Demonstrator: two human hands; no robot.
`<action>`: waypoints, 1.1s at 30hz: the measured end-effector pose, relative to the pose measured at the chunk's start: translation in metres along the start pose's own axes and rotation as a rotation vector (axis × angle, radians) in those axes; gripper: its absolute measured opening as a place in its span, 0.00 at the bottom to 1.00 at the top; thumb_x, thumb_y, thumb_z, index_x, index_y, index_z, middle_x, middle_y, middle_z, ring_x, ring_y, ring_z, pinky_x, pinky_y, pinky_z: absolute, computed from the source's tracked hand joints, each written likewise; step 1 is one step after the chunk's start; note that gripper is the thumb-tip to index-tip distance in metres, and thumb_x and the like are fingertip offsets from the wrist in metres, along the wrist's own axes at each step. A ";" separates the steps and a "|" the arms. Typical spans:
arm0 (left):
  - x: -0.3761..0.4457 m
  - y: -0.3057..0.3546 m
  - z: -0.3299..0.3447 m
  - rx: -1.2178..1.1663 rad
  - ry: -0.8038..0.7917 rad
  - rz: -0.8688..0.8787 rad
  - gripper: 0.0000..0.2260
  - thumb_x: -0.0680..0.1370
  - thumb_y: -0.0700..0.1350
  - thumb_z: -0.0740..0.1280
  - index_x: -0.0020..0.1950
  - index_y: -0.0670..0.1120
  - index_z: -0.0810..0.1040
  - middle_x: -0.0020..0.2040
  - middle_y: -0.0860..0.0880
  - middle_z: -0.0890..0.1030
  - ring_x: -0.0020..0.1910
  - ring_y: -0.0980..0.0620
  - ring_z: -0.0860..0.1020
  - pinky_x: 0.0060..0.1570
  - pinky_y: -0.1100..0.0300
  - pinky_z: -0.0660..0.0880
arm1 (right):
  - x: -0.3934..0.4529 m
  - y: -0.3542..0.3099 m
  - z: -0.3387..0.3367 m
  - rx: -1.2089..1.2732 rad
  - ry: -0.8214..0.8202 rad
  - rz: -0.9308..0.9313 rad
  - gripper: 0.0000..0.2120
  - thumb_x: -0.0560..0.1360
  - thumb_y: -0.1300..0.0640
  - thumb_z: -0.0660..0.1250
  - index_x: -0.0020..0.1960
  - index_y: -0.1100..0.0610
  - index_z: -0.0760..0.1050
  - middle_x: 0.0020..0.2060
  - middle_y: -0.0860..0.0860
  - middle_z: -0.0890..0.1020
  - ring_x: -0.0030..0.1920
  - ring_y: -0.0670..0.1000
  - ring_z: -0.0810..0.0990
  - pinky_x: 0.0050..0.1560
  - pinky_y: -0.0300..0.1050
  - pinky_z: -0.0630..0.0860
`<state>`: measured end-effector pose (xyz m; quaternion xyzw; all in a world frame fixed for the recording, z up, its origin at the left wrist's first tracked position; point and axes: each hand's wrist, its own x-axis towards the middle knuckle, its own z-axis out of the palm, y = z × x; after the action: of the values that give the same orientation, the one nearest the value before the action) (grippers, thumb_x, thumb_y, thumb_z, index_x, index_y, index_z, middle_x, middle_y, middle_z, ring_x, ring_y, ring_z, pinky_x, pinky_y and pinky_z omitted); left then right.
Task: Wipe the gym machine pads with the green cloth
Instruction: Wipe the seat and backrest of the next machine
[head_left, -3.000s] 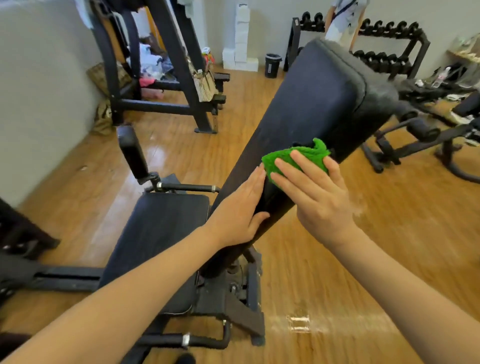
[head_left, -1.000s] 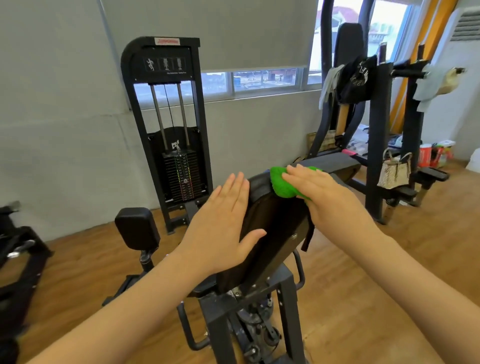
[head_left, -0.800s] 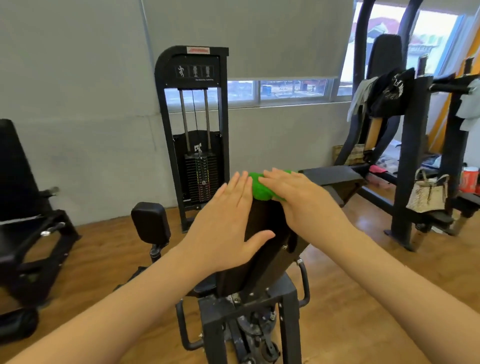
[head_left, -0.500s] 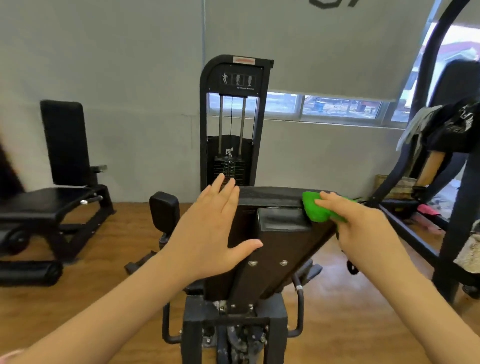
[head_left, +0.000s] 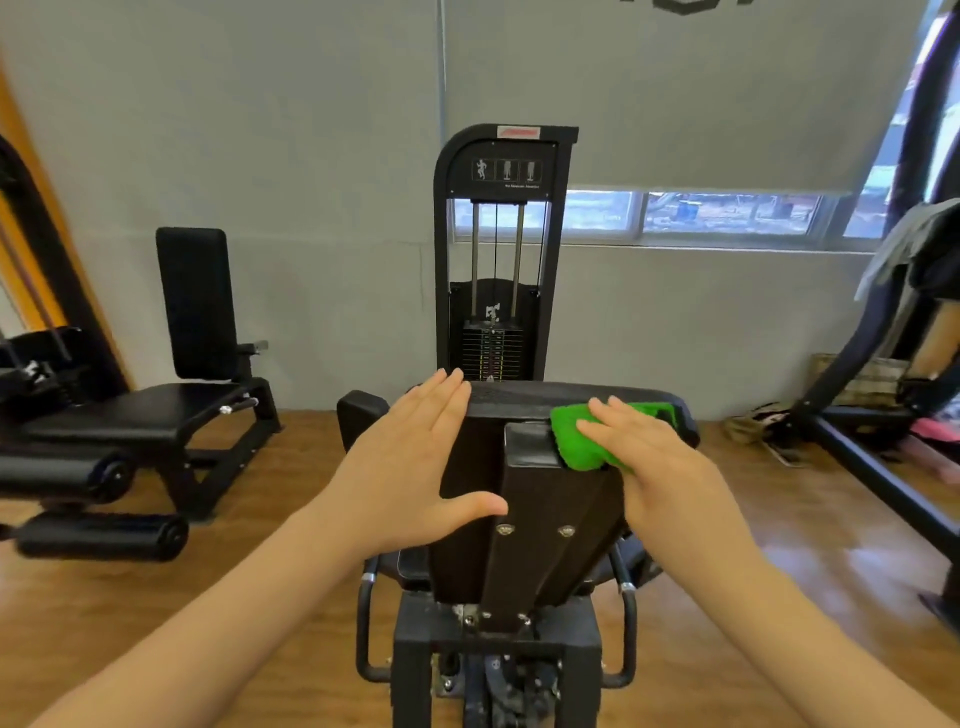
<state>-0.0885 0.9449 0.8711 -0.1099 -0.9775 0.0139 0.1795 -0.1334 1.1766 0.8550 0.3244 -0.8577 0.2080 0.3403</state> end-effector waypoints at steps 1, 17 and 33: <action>0.000 0.001 0.001 -0.015 0.000 -0.001 0.58 0.56 0.81 0.29 0.78 0.47 0.36 0.72 0.55 0.33 0.71 0.59 0.33 0.63 0.66 0.29 | 0.007 -0.008 0.003 -0.003 0.032 -0.025 0.26 0.61 0.75 0.65 0.57 0.61 0.79 0.56 0.57 0.80 0.59 0.59 0.77 0.55 0.67 0.69; -0.001 0.003 0.001 -0.033 0.010 -0.036 0.56 0.60 0.80 0.43 0.78 0.46 0.36 0.78 0.51 0.38 0.71 0.59 0.34 0.68 0.64 0.34 | 0.060 -0.046 0.004 -0.042 -0.095 -0.072 0.32 0.65 0.77 0.69 0.66 0.62 0.71 0.67 0.58 0.71 0.68 0.59 0.69 0.66 0.57 0.63; -0.003 0.007 -0.004 -0.023 -0.062 -0.068 0.54 0.65 0.76 0.54 0.79 0.46 0.37 0.79 0.50 0.39 0.71 0.59 0.33 0.68 0.64 0.35 | 0.029 0.001 -0.015 0.069 -0.008 0.251 0.23 0.73 0.74 0.60 0.65 0.59 0.74 0.66 0.53 0.73 0.68 0.53 0.70 0.68 0.36 0.56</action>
<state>-0.0828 0.9507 0.8732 -0.0784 -0.9859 -0.0001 0.1481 -0.1435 1.1743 0.8855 0.2267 -0.8853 0.2770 0.2970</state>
